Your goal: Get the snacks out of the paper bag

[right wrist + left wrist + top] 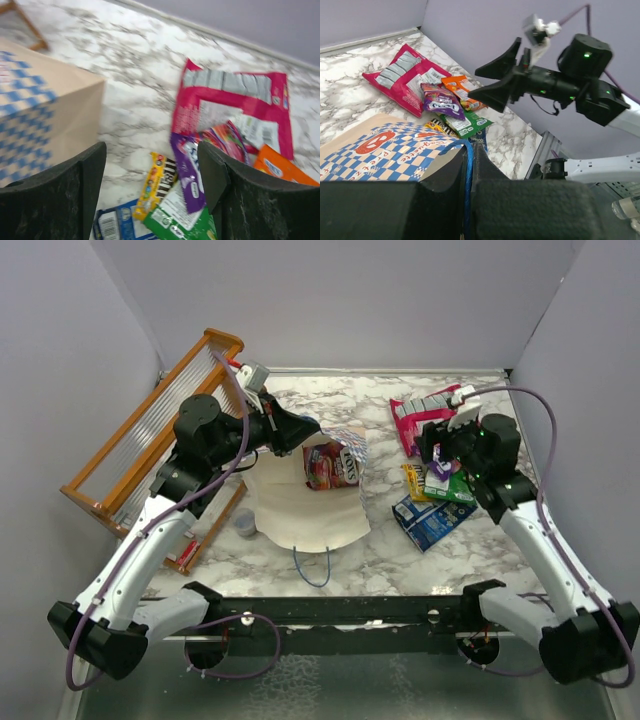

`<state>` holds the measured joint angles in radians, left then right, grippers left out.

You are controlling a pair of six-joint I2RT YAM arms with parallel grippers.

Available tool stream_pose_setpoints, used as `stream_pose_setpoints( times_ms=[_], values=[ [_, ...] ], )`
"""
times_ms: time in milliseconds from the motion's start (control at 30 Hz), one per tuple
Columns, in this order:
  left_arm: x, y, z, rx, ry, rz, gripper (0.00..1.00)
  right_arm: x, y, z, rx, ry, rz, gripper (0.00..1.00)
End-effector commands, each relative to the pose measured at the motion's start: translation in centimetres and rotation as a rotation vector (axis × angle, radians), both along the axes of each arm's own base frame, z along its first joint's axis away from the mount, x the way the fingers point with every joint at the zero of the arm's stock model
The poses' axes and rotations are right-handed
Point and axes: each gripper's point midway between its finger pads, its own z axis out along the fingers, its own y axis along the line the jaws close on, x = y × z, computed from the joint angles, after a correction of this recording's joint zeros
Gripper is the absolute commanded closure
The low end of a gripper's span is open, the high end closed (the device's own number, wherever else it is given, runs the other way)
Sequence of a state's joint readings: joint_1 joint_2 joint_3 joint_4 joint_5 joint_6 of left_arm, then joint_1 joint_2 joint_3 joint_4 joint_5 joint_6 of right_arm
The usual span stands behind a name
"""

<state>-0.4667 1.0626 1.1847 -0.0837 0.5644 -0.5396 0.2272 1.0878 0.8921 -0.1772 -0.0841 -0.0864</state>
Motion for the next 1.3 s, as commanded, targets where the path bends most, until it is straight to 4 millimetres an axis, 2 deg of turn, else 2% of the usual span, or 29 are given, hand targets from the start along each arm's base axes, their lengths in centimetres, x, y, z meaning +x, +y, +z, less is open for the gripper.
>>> stream_pose_setpoints(
  times_ms=[0, 200, 333, 500, 567, 767, 867, 933, 1033, 1267],
  values=[
    [-0.5, 0.1, 0.8, -0.011, -0.042, -0.01, 1.0, -5.5, 5.2, 2.0, 0.151, -0.002, 0.326, 0.26],
    [-0.1, 0.2, 0.8, -0.004, -0.043, 0.003, 1.0, -10.8, 8.3, 7.4, 0.242, -0.132, 0.597, 0.26],
    [0.6, 0.3, 0.1, 0.009, -0.016, 0.03, 1.0, -13.1, 9.9, 9.3, 0.237, -0.173, 0.726, 0.26],
    [0.9, 0.1, 0.1, 0.007, -0.007, 0.032, 1.0, -16.3, 14.5, 8.9, 0.221, -0.173, 0.919, 0.26],
    [1.0, 0.1, 0.3, 0.006, -0.01, 0.037, 1.0, -16.9, 16.6, 8.3, 0.164, -0.177, 0.936, 0.26],
    [1.1, 0.0, 0.9, 0.002, -0.006, 0.036, 1.0, -19.6, 21.8, 7.9, 0.092, -0.185, 1.047, 0.26],
    [0.9, 0.1, 1.2, -0.005, -0.01, 0.036, 1.0, -19.1, 23.9, 6.4, -0.006, -0.183, 1.033, 0.26],
    [0.8, 0.1, 1.3, -0.012, -0.009, 0.032, 1.0, -18.1, 25.2, 5.8, -0.114, -0.196, 0.996, 0.26],
    [0.4, 0.0, 1.6, -0.024, -0.009, 0.018, 1.0, -16.6, 26.7, 3.6, -0.311, -0.176, 0.932, 0.26],
    [-0.5, 0.1, 2.0, -0.034, -0.018, -0.005, 1.0, -11.3, 27.0, -1.7, -0.59, -0.167, 0.712, 0.26]
  ],
)
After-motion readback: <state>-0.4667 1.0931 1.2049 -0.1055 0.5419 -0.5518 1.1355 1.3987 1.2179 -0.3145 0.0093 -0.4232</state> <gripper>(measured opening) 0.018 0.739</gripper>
